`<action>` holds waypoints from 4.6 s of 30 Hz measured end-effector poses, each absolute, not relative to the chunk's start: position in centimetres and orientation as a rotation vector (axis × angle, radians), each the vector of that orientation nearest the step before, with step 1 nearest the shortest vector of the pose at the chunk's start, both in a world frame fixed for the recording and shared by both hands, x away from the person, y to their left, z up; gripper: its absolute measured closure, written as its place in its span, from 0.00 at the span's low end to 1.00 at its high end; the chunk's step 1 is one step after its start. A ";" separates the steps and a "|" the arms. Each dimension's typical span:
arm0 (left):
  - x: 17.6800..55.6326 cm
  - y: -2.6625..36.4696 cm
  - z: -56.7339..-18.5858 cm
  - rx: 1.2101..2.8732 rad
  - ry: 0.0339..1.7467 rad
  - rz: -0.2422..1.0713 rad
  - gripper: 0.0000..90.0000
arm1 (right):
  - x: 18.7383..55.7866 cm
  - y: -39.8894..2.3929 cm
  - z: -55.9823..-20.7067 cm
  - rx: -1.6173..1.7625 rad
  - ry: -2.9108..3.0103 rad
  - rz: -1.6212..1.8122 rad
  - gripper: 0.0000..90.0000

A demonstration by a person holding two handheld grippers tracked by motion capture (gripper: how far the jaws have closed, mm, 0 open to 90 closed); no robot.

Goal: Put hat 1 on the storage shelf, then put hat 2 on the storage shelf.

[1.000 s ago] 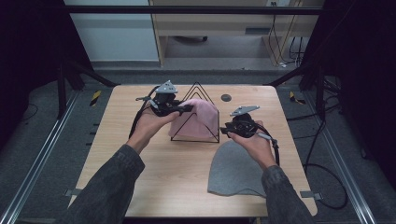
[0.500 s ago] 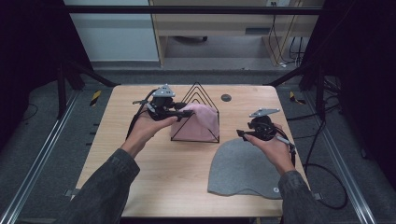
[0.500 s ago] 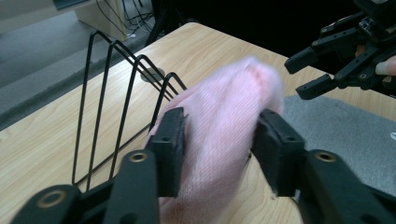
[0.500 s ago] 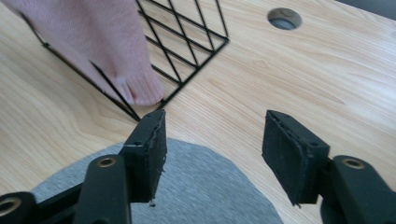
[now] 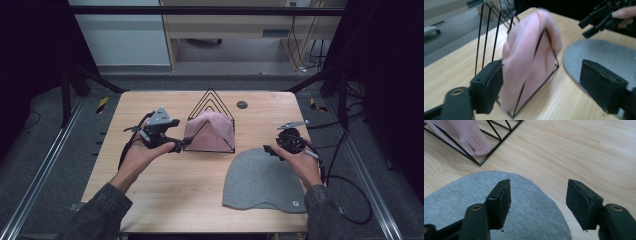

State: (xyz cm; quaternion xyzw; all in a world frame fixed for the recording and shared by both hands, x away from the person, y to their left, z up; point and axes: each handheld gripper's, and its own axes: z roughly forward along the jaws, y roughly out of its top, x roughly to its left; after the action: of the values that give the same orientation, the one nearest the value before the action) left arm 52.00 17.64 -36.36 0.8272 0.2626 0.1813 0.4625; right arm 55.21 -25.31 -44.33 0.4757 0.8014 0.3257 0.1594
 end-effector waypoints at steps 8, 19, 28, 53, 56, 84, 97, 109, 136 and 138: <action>49.5 21.0 -40.1 2.072 0.724 0.432 0.13 | 56.1 -25.7 -46.6 1.436 2.324 0.884 0.47; 46.5 25.3 -43.3 2.087 0.817 0.428 0.12 | 56.4 -25.4 -48.1 1.461 2.358 0.811 0.45; 45.6 27.1 -45.1 2.136 0.867 0.440 0.13 | 55.9 -25.2 -48.2 1.408 2.404 0.767 0.67; 46.1 27.2 -46.1 2.119 0.908 0.314 0.09 | 48.3 -22.2 -40.6 1.012 2.403 1.123 0.94; 46.0 27.2 -46.0 2.114 0.904 0.311 0.09 | 47.4 -21.7 -39.5 0.961 2.405 1.153 0.94; 45.6 26.2 -45.9 2.120 0.807 0.285 0.11 | 45.8 -10.4 -30.5 0.540 2.417 1.401 0.95; 45.5 26.0 -45.7 2.106 0.773 0.277 0.11 | 46.4 -8.2 -29.1 0.500 2.416 1.414 0.95; 45.2 25.4 -44.9 2.073 0.748 0.277 0.11 | 46.9 -7.5 -28.6 0.510 2.409 1.417 0.95; 46.3 19.5 -41.6 2.045 0.620 0.295 0.94 | 47.4 -7.8 -28.3 0.561 2.385 1.417 0.95; 46.2 19.5 -40.9 2.048 0.617 0.292 0.95 | 47.4 -8.7 -28.3 0.585 2.374 1.419 0.95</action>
State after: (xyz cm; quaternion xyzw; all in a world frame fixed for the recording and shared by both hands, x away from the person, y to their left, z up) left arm 46.24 19.52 -40.87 0.8363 0.2521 0.1192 0.4720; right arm 47.43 -8.66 -28.29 0.2044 0.8295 0.4956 0.1566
